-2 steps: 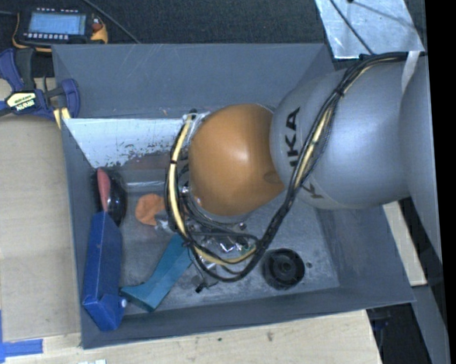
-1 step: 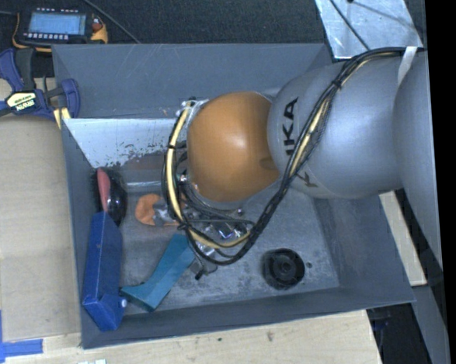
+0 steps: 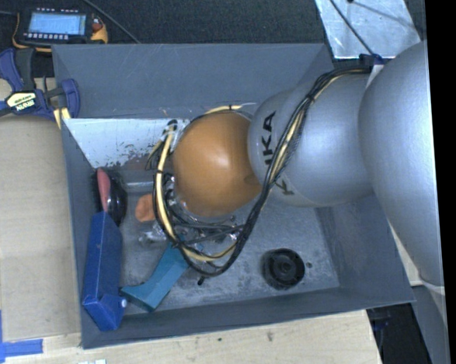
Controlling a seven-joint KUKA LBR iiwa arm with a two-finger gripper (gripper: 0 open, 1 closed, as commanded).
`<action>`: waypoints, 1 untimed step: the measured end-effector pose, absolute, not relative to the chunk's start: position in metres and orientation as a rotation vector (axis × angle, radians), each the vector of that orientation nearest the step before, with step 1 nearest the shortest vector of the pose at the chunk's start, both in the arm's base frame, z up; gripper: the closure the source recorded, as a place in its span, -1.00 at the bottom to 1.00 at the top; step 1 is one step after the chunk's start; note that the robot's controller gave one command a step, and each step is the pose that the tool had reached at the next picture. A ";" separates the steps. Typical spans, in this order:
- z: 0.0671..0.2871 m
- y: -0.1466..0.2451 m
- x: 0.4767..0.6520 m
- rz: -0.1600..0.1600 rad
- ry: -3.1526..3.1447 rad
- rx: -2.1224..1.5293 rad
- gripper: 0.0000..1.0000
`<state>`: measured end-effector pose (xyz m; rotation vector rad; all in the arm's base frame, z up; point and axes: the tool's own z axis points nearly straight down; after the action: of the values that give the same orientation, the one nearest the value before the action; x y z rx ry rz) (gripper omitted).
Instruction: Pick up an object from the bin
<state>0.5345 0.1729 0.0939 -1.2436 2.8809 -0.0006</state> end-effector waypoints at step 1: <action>0.070 0.171 0.538 0.002 2.787 -1.456 1.00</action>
Offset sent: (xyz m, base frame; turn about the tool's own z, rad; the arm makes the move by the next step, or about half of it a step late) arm 0.0000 0.0000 0.0000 0.0000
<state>0.5378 0.1715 0.0704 -1.4565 2.7866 0.0023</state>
